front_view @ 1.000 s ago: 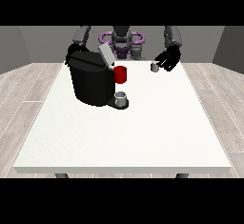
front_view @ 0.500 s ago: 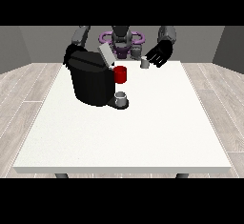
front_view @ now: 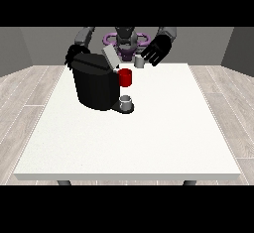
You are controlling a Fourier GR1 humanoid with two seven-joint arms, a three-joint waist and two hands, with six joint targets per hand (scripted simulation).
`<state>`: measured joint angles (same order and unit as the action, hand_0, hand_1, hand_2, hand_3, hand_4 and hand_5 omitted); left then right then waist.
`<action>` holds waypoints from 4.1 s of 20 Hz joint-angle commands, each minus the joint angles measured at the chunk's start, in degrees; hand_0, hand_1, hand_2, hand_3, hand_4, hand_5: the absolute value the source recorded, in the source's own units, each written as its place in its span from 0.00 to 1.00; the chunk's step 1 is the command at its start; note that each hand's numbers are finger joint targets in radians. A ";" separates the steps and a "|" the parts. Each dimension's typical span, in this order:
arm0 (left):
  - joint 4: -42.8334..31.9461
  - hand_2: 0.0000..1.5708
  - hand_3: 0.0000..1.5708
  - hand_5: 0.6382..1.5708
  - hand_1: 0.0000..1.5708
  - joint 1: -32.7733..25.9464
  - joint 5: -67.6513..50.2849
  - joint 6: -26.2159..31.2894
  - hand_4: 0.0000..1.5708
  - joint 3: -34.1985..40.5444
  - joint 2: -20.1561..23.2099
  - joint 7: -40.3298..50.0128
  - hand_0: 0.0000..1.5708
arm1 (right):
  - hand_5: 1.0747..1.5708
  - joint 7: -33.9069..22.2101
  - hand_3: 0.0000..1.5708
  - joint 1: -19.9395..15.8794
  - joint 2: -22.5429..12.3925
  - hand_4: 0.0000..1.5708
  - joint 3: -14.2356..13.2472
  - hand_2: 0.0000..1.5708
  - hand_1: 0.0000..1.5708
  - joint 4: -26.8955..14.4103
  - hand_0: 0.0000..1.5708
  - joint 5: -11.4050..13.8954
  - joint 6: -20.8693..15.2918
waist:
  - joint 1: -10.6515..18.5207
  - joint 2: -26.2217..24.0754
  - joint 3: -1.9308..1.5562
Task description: Insert the coffee pod into the coffee machine and close the lid
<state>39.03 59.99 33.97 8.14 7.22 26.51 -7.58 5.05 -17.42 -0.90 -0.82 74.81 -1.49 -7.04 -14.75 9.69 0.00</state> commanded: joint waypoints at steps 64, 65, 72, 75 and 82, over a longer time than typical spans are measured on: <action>-5.00 0.69 0.58 1.00 0.65 6.32 6.99 -2.77 0.23 -0.80 -1.26 -2.95 0.65 | 1.00 -4.64 0.00 -4.96 -1.85 0.29 -2.57 0.00 0.00 6.47 0.00 -0.51 -3.96 | -1.59 8.23 0.02; -5.20 0.65 0.55 1.00 0.58 7.23 6.68 1.98 0.23 -0.98 1.15 -3.11 0.58 | 1.00 -4.96 0.00 -4.95 -5.30 0.26 -5.31 0.00 0.00 5.93 0.00 -3.02 -0.62 | -1.76 6.65 -0.01; -5.27 0.00 0.00 1.00 0.00 6.69 9.36 2.83 0.00 -3.10 1.12 -3.45 0.00 | 1.00 -1.98 0.00 -0.94 -0.95 0.27 -1.40 0.00 0.00 5.56 0.00 0.12 -3.42 | -2.09 6.24 0.00; -4.62 0.00 0.00 1.00 0.00 4.54 9.59 3.62 0.00 -3.97 -0.83 -3.31 0.00 | 1.00 -2.86 0.00 0.06 -2.02 0.22 -2.75 0.00 0.00 3.96 0.00 -0.67 -2.90 | -0.51 3.47 0.00; -1.93 0.00 0.00 1.00 0.00 6.75 9.45 5.83 0.00 -3.97 -3.03 -0.14 0.00 | 1.00 1.36 0.00 -1.85 -3.23 0.24 -6.58 0.00 0.00 -2.02 0.00 -2.13 -2.94 | 2.73 2.30 -0.03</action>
<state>36.31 65.73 43.61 12.36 3.05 24.29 -9.35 4.96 -17.85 -2.69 -5.12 75.35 -2.55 -10.53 -13.19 12.26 -0.04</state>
